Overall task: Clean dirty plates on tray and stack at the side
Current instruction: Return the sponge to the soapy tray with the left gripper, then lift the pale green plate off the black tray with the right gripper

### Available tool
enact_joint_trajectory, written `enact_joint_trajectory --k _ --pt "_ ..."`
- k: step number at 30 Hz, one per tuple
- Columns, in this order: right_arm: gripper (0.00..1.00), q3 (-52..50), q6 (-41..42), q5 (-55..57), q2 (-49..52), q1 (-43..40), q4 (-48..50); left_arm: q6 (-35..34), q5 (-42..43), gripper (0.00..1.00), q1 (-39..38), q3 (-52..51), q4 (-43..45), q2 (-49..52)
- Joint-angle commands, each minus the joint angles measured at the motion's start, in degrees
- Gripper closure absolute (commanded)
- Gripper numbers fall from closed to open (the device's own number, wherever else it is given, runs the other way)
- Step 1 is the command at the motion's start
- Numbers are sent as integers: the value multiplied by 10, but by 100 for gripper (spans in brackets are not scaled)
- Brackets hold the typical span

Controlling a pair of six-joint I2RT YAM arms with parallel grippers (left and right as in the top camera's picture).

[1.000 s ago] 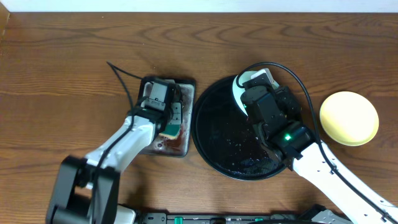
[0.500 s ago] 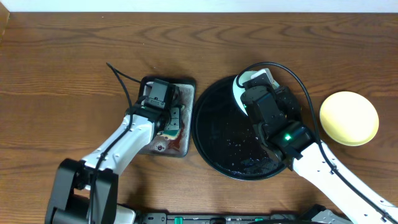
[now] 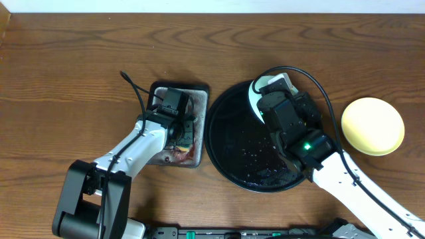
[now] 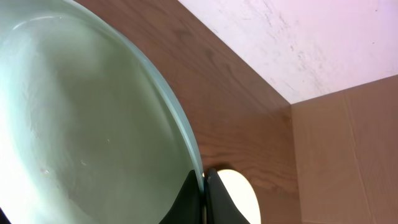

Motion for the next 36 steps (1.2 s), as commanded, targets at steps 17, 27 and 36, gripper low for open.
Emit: enact_joint_trajectory --k 17,27,36 --pt "99 11 -75 75 -7 1 54 -1 0 24 1 11 -13 -106" --pt "99 11 -105 92 -7 26 122 -1 0 22 1 11 -20 -134" --pt "99 10 -164 150 -5 30 151 -1 0 22 1 11 -23 -134"
